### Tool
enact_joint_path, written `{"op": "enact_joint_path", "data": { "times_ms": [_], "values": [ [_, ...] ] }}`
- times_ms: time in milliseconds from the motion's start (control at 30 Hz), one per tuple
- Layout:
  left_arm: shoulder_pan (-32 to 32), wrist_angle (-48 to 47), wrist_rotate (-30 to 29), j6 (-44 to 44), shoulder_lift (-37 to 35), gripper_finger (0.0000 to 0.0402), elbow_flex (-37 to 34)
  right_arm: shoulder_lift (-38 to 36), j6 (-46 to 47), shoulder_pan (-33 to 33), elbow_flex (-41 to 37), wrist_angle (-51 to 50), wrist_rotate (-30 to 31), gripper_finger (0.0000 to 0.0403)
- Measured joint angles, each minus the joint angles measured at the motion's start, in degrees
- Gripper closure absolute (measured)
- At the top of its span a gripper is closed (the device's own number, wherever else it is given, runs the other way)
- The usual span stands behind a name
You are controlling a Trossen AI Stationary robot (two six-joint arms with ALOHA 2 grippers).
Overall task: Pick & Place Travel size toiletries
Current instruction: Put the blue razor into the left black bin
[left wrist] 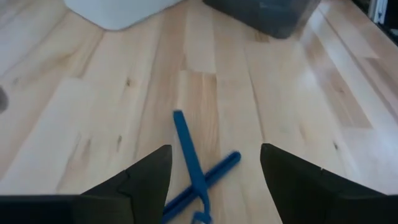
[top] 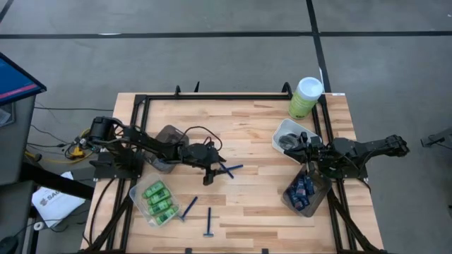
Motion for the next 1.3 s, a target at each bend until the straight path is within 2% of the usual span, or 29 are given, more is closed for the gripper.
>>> {"op": "enact_joint_path", "data": {
  "times_ms": [333,633,1000,1133,1300],
  "values": [
    [-0.7,2.0,-2.7,0.2,0.0,0.0162,-4.6,0.0,0.0,0.0,0.0,0.0,0.0,0.0403],
    [-0.7,4.0,-3.6,2.8,0.0,0.0162,-5.1,0.0,0.0,0.0,0.0,0.0,0.0,0.0403],
    [-0.7,8.1,-2.6,3.6,5.5,0.0164,-5.1,0.0,0.0,0.0,0.0,0.0,0.0,0.0403],
    [-0.7,8.1,-2.5,3.6,6.1,0.0181,-5.1,0.0,0.0,0.0,0.0,0.0,0.0,0.0403],
    [-0.7,8.3,-2.5,3.6,5.8,0.0226,-5.1,0.0,0.0,0.0,0.0,0.0,0.0,0.0403]
  ]
}}
